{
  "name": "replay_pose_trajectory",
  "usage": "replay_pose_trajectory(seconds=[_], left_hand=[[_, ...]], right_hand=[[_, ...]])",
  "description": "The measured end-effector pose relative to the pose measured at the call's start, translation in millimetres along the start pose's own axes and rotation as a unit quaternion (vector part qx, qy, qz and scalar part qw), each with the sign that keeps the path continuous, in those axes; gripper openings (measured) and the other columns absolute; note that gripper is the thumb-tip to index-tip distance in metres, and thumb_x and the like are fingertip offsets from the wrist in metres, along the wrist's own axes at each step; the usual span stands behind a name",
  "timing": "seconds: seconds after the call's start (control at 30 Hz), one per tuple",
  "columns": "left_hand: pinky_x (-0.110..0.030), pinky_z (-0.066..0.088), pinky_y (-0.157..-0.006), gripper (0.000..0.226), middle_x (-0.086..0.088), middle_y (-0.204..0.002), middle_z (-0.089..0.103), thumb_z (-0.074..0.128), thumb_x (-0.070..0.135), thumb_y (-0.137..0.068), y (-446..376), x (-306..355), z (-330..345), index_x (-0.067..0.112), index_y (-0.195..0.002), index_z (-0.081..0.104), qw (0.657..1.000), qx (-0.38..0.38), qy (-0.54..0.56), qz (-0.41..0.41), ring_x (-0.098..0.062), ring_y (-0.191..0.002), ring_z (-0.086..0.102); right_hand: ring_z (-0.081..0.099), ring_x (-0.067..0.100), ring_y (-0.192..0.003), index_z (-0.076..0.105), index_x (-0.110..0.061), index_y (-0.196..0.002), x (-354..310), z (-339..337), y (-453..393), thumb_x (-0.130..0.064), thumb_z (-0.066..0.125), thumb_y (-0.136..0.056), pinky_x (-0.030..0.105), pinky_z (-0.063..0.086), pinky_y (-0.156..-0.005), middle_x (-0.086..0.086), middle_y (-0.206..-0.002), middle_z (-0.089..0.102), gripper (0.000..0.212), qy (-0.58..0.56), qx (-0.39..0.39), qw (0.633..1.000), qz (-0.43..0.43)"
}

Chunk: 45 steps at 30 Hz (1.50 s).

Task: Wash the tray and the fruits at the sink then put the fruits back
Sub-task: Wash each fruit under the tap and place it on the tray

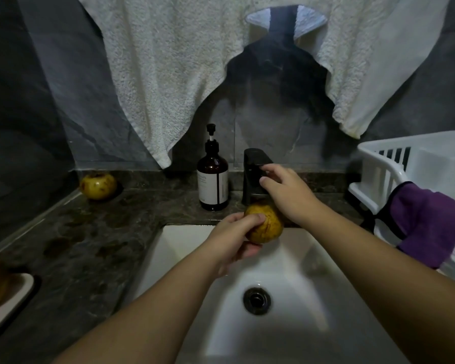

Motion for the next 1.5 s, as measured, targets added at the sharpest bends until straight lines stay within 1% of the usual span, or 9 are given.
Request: replay_pose_trajectory(seconds=[0.27, 0.43, 0.5, 0.6, 0.8, 1.0, 1.13, 1.4, 1.5], left_hand=[[-0.028, 0.058, -0.07, 0.052, -0.005, -0.116, 0.071, 0.082, 0.044, -0.086, -1.6, 1.6, -4.1, 0.024, -0.13, 0.063, 1.0, -0.001, -0.002, 0.002, -0.025, -0.099, 0.074], [-0.029, 0.059, -0.071, 0.048, -0.004, -0.115, 0.073, 0.082, 0.042, -0.086, -2.5, 1.3, -1.4, 0.026, -0.128, 0.064, 1.0, 0.0, -0.005, 0.0, -0.022, -0.091, 0.075], [-0.029, 0.06, -0.071, 0.055, -0.004, -0.115, 0.072, 0.085, 0.044, -0.081, -2.7, 0.4, -1.4, 0.026, -0.128, 0.063, 1.0, 0.0, -0.008, 0.003, -0.023, -0.091, 0.075], [-0.031, 0.061, -0.073, 0.065, -0.004, -0.116, 0.072, 0.086, 0.048, -0.069, -3.6, -0.6, -2.1, 0.025, -0.125, 0.061, 1.0, 0.007, -0.016, 0.01, -0.024, -0.092, 0.075], [-0.029, 0.06, -0.072, 0.065, -0.005, -0.121, 0.072, 0.087, 0.045, -0.077, -2.6, 0.1, 0.4, 0.025, -0.134, 0.061, 1.0, 0.008, -0.023, 0.019, -0.024, -0.102, 0.074], [-0.029, 0.061, -0.074, 0.055, -0.008, -0.125, 0.07, 0.082, 0.038, -0.087, 2.0, 1.5, 1.2, 0.023, -0.135, 0.06, 0.999, 0.007, -0.026, 0.017, -0.028, -0.108, 0.073], [-0.031, 0.061, -0.079, 0.058, -0.008, -0.126, 0.069, 0.08, 0.038, -0.088, 3.5, 3.8, 0.7, 0.021, -0.139, 0.058, 1.0, 0.006, -0.02, 0.015, -0.028, -0.111, 0.072], [-0.035, 0.061, -0.081, 0.061, -0.008, -0.123, 0.07, 0.083, 0.04, -0.086, 1.7, 1.4, 0.1, 0.022, -0.138, 0.059, 1.0, 0.01, -0.028, 0.007, -0.028, -0.107, 0.073], [-0.035, 0.062, -0.082, 0.058, -0.008, -0.122, 0.07, 0.083, 0.039, -0.086, 0.9, -0.7, -1.4, 0.023, -0.136, 0.06, 0.999, 0.01, -0.032, 0.009, -0.028, -0.105, 0.074]], right_hand=[[0.05, 0.021, -0.13, 0.044, -0.044, -0.146, -2.4, 2.7, -4.8, -0.034, 0.055, -0.097, 0.04, 0.041, -0.109, 0.004, -0.146, 0.047, 0.051, -0.057, -0.024, 0.998, 0.027], [0.056, 0.021, -0.118, 0.048, -0.049, -0.135, -5.7, -0.6, -3.7, -0.038, 0.056, -0.09, 0.044, 0.048, -0.1, 0.003, -0.134, 0.053, 0.047, -0.089, -0.034, 0.995, 0.036], [0.059, 0.015, -0.106, 0.051, -0.047, -0.126, -0.8, -2.1, -0.1, -0.035, 0.056, -0.095, 0.04, 0.051, -0.09, 0.0, -0.126, 0.058, 0.033, -0.117, 0.003, 0.993, 0.036], [0.061, 0.015, -0.105, 0.054, -0.043, -0.117, 11.1, -8.3, 5.9, -0.031, 0.052, -0.1, 0.046, 0.054, -0.092, -0.003, -0.123, 0.061, 0.021, -0.135, 0.075, 0.986, 0.057], [0.059, 0.011, -0.108, 0.065, -0.04, -0.107, 4.4, -11.8, -0.1, -0.04, 0.056, -0.1, 0.019, 0.04, -0.075, -0.004, -0.121, 0.063, 0.012, -0.049, 0.026, 0.998, 0.008], [0.06, 0.02, -0.115, 0.051, -0.033, -0.142, -10.5, -1.6, -7.5, -0.04, 0.06, -0.099, 0.037, 0.051, -0.096, 0.005, -0.135, 0.055, 0.045, -0.038, -0.026, 0.999, 0.019], [0.058, 0.023, -0.116, 0.046, -0.032, -0.146, -11.6, -0.1, -7.2, -0.032, 0.059, -0.099, 0.043, 0.05, -0.103, 0.007, -0.135, 0.053, 0.049, -0.047, -0.018, 0.998, 0.027], [0.06, 0.02, -0.109, 0.048, -0.04, -0.138, -9.7, 0.8, -9.4, -0.034, 0.059, -0.098, 0.03, 0.047, -0.083, 0.005, -0.129, 0.054, 0.042, -0.068, -0.036, 0.996, 0.036], [0.06, 0.017, -0.102, 0.059, -0.038, -0.112, -5.1, -2.9, -4.9, -0.045, 0.049, -0.101, 0.031, 0.043, -0.074, -0.003, -0.115, 0.062, 0.016, -0.046, 0.008, 0.997, 0.056]])
Point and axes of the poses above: each hand's wrist, its own y-axis away from the middle knuckle, its own z-axis out of the palm, x = y × z, the point moved 2 cm from there along -y, towards the middle knuckle
